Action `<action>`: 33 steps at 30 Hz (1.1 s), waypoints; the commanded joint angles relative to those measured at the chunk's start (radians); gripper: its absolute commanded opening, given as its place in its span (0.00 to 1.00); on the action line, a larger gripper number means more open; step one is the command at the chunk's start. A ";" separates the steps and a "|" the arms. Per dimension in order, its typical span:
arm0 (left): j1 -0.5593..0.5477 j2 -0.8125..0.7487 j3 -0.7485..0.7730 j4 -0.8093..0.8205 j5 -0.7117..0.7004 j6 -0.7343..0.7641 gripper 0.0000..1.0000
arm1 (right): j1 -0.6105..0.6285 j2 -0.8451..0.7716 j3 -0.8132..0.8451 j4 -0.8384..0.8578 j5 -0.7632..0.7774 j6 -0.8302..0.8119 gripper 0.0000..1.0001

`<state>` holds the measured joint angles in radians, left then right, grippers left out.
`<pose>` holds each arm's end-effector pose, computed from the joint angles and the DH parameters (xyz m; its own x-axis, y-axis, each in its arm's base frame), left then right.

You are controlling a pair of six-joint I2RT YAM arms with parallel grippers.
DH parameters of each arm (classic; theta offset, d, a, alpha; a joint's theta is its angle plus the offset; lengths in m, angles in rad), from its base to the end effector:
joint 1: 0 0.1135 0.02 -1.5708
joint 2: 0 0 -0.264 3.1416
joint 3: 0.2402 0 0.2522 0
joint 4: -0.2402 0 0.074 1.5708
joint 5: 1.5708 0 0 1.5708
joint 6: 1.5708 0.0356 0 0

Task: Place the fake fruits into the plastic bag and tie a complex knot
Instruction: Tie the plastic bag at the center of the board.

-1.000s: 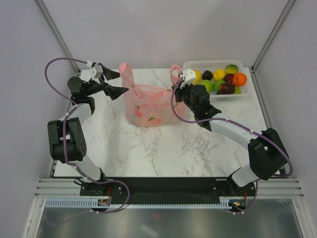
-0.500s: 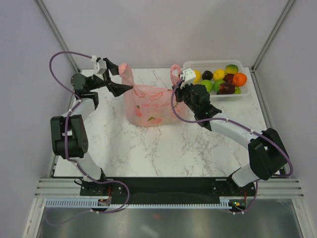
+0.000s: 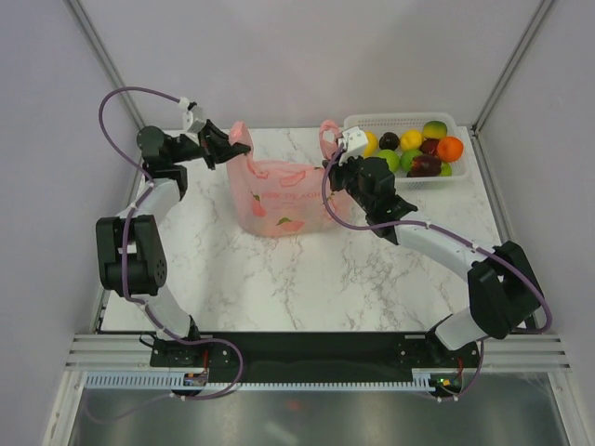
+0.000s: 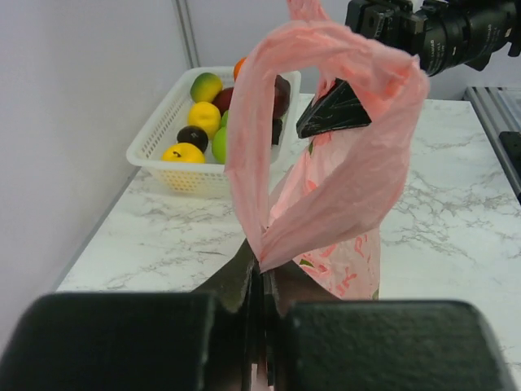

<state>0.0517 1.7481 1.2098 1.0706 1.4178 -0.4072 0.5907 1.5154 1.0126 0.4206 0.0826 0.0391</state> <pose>0.3774 -0.0157 0.3396 0.1317 -0.0536 -0.9898 0.9744 0.1905 0.1193 0.2990 0.1970 0.3026 -0.0872 -0.0115 -0.9961 -0.4837 0.8746 0.0322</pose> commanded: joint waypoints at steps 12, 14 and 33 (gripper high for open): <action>-0.176 -0.241 0.079 -0.938 -0.350 0.813 0.02 | -0.005 -0.046 0.156 -0.216 -0.151 -0.011 0.00; -0.225 -0.275 0.073 -1.037 -0.438 0.948 0.02 | -0.009 -0.032 0.176 -0.246 -0.159 -0.008 0.00; -0.553 -0.305 0.082 -1.284 -0.897 1.384 0.02 | -0.042 -0.021 0.166 -0.272 -0.455 0.021 0.00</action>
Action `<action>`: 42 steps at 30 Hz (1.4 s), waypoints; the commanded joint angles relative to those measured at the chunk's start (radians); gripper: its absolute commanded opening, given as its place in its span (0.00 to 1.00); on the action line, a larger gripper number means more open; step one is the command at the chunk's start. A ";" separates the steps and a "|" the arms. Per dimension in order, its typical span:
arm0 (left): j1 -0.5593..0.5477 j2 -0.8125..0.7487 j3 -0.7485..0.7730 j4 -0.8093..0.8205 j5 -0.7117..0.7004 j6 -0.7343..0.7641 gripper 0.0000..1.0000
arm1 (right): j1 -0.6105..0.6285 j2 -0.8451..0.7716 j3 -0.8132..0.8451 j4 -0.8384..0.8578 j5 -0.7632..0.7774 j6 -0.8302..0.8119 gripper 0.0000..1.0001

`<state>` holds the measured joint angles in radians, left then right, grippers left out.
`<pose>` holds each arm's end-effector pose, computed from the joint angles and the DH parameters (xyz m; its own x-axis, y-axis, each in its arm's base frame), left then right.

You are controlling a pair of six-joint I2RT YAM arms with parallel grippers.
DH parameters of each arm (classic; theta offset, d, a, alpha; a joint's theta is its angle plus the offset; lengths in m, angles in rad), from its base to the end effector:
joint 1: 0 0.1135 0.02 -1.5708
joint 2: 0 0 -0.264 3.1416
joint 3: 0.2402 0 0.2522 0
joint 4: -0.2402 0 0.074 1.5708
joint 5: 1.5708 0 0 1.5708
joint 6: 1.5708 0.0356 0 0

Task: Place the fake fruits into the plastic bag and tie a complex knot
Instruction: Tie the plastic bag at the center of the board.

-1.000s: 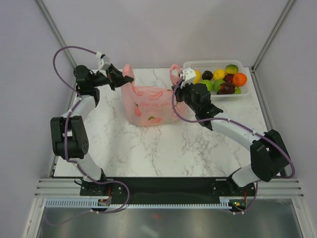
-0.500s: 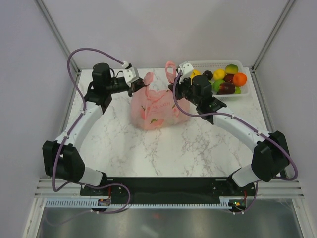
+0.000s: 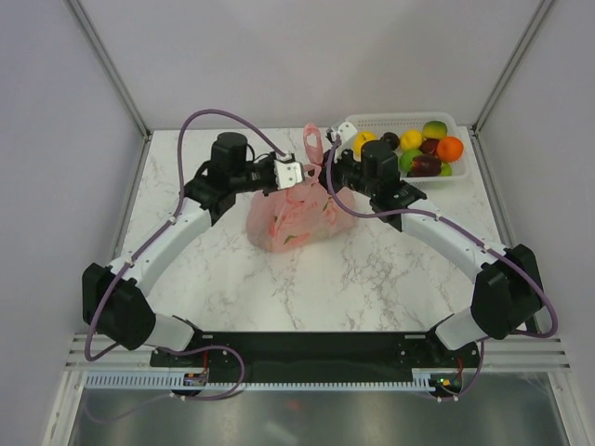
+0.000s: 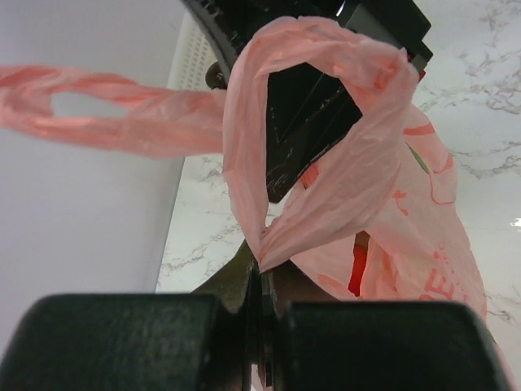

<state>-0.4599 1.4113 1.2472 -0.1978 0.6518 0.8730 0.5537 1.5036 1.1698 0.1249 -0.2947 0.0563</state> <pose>0.2818 -0.1637 0.3571 0.4561 0.4539 -0.7655 0.7965 0.1755 0.5786 0.3000 0.1976 0.3309 -0.2180 -0.0715 -0.9733 -0.7337 0.6696 0.1152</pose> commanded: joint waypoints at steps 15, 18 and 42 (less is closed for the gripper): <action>-0.114 0.075 0.052 -0.006 -0.284 0.153 0.02 | -0.015 -0.066 -0.078 0.039 -0.133 -0.013 0.02; -0.114 0.061 0.034 0.009 -0.290 0.161 0.02 | -0.021 -0.069 -0.071 0.042 -0.130 0.010 0.08; -0.114 -0.011 -0.046 0.057 -0.181 0.144 0.02 | -0.066 -0.069 -0.084 0.094 -0.185 0.077 0.44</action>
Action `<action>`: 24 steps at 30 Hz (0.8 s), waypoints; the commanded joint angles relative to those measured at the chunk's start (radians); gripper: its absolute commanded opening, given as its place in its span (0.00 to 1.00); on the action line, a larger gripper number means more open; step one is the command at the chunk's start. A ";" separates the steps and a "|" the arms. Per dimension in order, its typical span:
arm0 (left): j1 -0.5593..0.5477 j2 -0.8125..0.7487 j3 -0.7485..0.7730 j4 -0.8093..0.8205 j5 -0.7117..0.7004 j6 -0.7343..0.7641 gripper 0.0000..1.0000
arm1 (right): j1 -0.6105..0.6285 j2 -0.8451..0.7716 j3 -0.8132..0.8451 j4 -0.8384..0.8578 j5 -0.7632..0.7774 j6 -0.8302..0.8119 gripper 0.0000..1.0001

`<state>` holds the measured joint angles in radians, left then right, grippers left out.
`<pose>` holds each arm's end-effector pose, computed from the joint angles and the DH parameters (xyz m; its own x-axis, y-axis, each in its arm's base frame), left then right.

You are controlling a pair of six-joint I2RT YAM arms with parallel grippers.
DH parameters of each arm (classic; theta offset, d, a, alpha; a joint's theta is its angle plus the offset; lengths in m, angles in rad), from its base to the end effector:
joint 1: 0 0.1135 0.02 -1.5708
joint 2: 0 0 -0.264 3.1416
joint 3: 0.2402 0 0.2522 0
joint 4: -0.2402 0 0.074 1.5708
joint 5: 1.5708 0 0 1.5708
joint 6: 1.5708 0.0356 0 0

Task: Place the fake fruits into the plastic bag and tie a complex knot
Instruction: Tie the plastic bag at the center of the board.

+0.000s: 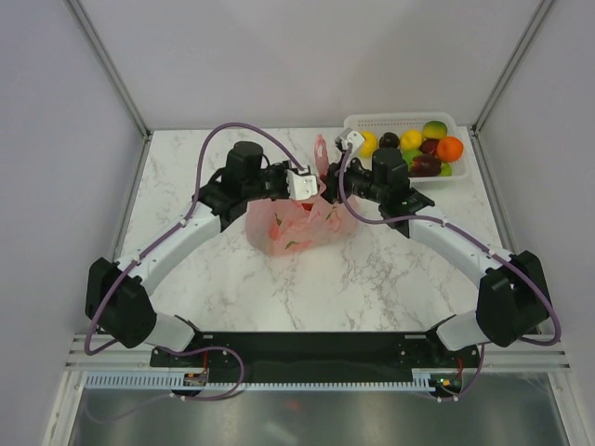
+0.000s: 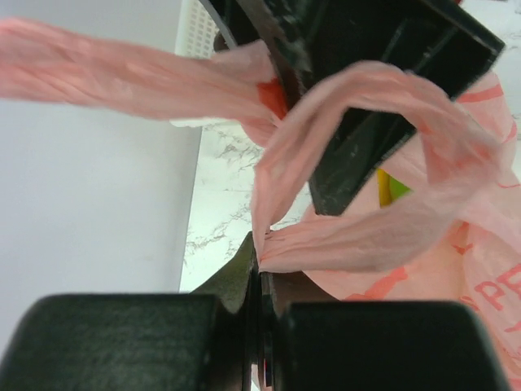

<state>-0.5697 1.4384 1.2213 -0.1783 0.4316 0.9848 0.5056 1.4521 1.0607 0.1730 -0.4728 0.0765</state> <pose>0.2744 -0.1935 0.3401 0.4997 0.5786 -0.6446 0.7209 0.1347 0.6798 0.2907 0.1795 0.3148 -0.2517 -0.0616 -0.9658 -0.8032 0.5700 0.1730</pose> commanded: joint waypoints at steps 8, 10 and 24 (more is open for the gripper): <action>-0.004 -0.039 -0.034 0.045 0.047 0.032 0.02 | -0.041 -0.007 0.059 0.043 0.019 0.172 0.56; -0.004 -0.041 -0.037 0.045 0.055 0.035 0.02 | -0.047 -0.004 0.064 0.043 0.029 0.184 0.60; -0.007 -0.033 -0.049 0.045 0.076 0.040 0.02 | -0.047 0.047 0.136 0.079 0.056 0.279 0.68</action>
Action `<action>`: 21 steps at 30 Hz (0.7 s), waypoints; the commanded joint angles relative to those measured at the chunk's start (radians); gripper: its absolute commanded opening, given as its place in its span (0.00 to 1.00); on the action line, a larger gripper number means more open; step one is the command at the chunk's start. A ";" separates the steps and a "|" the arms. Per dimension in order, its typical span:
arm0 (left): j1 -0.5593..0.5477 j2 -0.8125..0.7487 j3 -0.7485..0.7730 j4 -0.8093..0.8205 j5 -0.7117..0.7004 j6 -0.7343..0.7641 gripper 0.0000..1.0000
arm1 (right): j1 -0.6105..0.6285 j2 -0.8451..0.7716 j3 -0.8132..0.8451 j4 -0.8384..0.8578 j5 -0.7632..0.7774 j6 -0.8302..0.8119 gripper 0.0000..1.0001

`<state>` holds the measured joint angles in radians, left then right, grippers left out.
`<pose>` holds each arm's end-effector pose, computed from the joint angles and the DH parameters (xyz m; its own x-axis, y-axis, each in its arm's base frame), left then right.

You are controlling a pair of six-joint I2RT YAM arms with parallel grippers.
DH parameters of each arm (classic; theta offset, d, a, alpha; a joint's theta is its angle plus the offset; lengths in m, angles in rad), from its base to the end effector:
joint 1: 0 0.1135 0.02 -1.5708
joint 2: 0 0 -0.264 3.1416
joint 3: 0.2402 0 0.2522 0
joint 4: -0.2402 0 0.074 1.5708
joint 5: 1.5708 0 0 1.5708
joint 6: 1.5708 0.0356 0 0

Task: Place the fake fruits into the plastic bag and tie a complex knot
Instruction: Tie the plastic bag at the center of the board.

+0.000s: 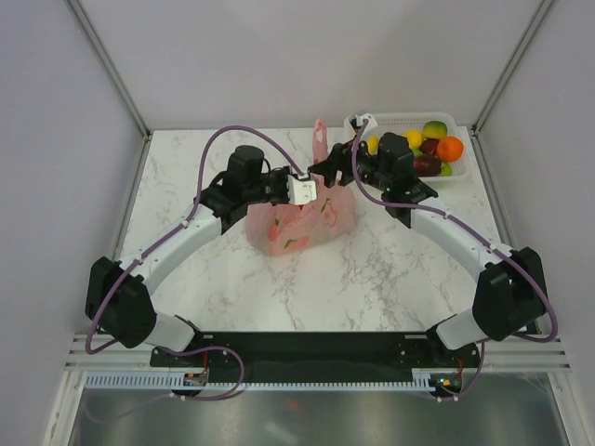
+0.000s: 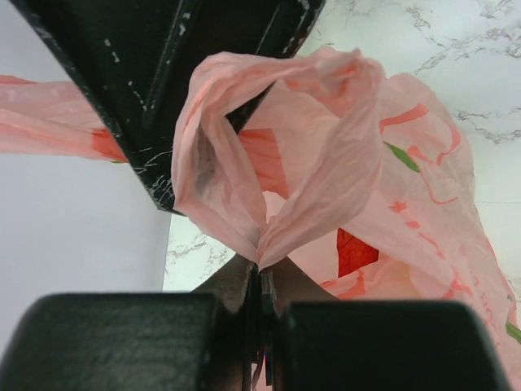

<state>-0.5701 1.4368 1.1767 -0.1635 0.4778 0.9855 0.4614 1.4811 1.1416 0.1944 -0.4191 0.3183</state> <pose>0.2716 -0.1936 0.3267 0.5025 0.5571 -0.6612 0.7482 0.1031 0.6555 0.3094 0.1700 0.3360 -0.3631 0.1387 -0.9214 -0.6882 0.6267 0.3656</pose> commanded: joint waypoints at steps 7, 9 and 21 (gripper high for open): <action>-0.007 -0.029 -0.005 0.030 0.024 0.045 0.02 | -0.004 0.027 0.061 0.071 -0.009 0.050 0.75; -0.005 -0.035 -0.009 0.030 0.024 0.048 0.02 | -0.004 0.030 0.060 0.079 -0.015 0.051 0.76; -0.005 -0.069 -0.034 0.028 0.024 0.062 0.02 | -0.038 0.034 0.060 0.079 0.039 0.071 0.67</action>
<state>-0.5701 1.4117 1.1488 -0.1623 0.4786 0.9947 0.4263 1.5093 1.1599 0.2268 -0.3927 0.3752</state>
